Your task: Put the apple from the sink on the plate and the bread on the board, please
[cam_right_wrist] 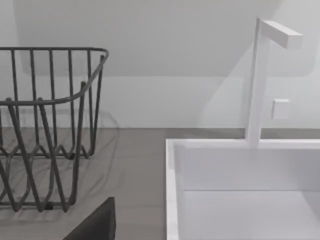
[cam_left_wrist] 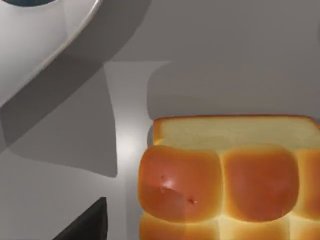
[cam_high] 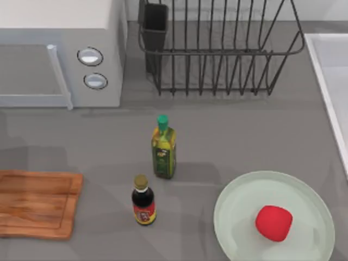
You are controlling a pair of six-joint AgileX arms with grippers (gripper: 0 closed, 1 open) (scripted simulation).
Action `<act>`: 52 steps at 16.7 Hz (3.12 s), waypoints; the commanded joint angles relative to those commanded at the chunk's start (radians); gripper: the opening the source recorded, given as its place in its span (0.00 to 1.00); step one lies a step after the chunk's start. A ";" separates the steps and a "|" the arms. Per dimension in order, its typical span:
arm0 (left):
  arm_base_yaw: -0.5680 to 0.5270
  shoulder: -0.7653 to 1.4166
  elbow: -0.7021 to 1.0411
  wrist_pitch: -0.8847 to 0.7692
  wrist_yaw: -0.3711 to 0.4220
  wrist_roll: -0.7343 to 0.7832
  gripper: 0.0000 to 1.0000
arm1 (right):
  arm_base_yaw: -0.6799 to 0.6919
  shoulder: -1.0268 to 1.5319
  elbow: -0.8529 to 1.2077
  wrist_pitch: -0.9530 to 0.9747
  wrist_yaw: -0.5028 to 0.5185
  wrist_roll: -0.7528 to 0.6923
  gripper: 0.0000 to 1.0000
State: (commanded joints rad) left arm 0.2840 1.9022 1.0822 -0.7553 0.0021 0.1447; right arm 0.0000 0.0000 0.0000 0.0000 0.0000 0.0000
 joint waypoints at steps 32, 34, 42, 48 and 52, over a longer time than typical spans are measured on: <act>-0.030 -0.035 0.016 -0.049 -0.015 0.019 0.00 | 0.000 0.000 0.000 0.000 0.000 0.000 1.00; -0.060 -0.068 0.043 -0.129 -0.023 0.022 0.00 | 0.000 0.000 0.000 0.000 0.000 0.000 1.00; -0.021 -0.140 0.195 -0.387 0.012 0.001 0.00 | 0.000 0.000 0.000 0.000 0.000 0.000 1.00; 0.008 -0.144 0.250 -0.367 0.002 0.007 0.00 | 0.000 0.000 0.000 0.000 0.000 0.000 1.00; 0.002 -0.142 0.245 -0.366 0.002 0.018 0.00 | 0.000 0.000 0.000 0.000 0.000 0.000 1.00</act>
State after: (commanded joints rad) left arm 0.2856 1.7597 1.3269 -1.1209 0.0037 0.1627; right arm 0.0000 0.0000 0.0000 0.0000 0.0000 0.0000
